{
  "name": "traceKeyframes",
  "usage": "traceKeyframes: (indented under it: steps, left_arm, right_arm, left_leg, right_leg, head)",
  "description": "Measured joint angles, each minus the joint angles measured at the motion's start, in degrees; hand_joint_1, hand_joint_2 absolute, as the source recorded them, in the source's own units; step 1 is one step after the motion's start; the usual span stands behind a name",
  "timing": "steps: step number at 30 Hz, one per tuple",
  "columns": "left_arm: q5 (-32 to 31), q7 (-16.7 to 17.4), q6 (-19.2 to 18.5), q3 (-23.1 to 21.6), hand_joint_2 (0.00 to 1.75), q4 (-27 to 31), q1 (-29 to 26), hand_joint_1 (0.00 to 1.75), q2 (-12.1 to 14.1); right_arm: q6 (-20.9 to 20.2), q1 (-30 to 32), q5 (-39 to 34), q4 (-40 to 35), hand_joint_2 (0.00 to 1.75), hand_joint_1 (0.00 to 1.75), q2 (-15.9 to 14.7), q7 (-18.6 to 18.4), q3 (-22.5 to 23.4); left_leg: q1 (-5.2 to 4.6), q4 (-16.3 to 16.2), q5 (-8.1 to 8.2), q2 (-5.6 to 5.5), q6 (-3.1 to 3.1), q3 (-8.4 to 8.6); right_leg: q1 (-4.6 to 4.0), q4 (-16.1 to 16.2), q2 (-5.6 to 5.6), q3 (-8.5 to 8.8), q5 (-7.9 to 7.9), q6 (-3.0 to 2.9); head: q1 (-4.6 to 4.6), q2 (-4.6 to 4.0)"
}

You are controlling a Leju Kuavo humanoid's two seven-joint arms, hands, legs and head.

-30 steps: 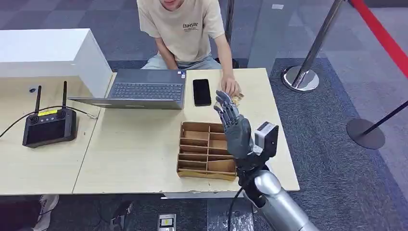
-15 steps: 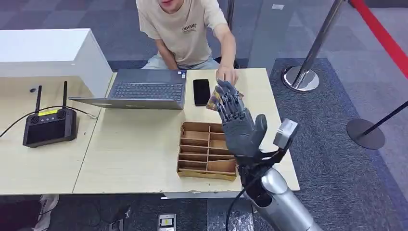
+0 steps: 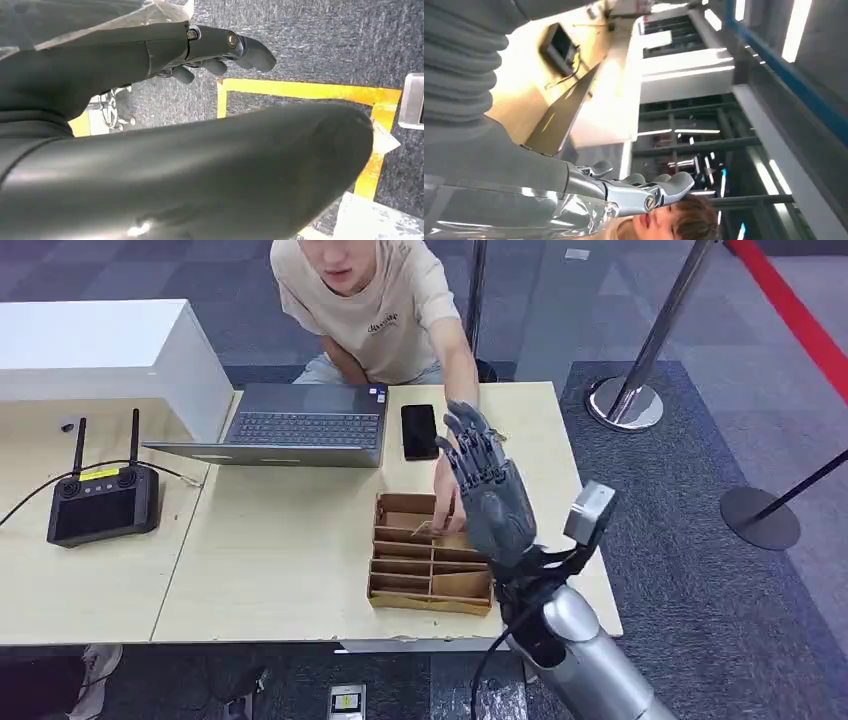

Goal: Pass the card to the sensor for recognition and then transmit it.

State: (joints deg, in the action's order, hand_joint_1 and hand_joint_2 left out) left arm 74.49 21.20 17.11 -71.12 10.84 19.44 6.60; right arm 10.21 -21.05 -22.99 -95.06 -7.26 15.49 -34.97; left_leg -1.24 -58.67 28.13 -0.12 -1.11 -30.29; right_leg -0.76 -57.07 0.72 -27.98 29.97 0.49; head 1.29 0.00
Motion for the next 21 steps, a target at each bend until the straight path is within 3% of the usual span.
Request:
traceKeyframes:
  steps: [21]
  left_arm:
    - [0.35, -0.35, -0.37, 0.26, 0.00, 0.00, -0.04, 0.00, 0.83]
  right_arm:
    - [-1.81, -0.66, -2.00, 2.91, 1.75, 0.00, -1.31, -1.48, -1.68]
  left_leg:
    - [0.00, 0.00, 0.00, 0.00, 0.00, 0.00]
  right_leg:
    - [0.00, 0.00, 0.00, 0.01, 0.00, 0.00]
  head:
    - [-0.02, 0.00]
